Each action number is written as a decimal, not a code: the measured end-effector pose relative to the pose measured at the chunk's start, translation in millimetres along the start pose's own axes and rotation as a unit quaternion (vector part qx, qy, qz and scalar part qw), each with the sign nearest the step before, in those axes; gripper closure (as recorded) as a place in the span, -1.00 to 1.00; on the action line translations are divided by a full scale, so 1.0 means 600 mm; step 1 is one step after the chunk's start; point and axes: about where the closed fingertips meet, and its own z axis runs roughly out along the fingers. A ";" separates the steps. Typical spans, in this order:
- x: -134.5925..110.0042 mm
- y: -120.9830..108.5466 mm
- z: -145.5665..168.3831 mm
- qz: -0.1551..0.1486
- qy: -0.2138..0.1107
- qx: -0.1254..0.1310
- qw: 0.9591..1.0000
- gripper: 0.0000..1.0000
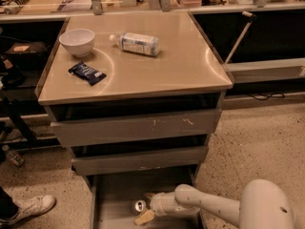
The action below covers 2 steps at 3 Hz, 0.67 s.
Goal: Pick redbull can from bottom drawer and place on counter
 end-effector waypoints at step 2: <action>0.000 0.000 0.000 0.000 0.000 0.000 1.000 0.31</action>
Offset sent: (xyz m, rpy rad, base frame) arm 0.0000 0.0000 0.0000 0.0000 0.0000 0.0000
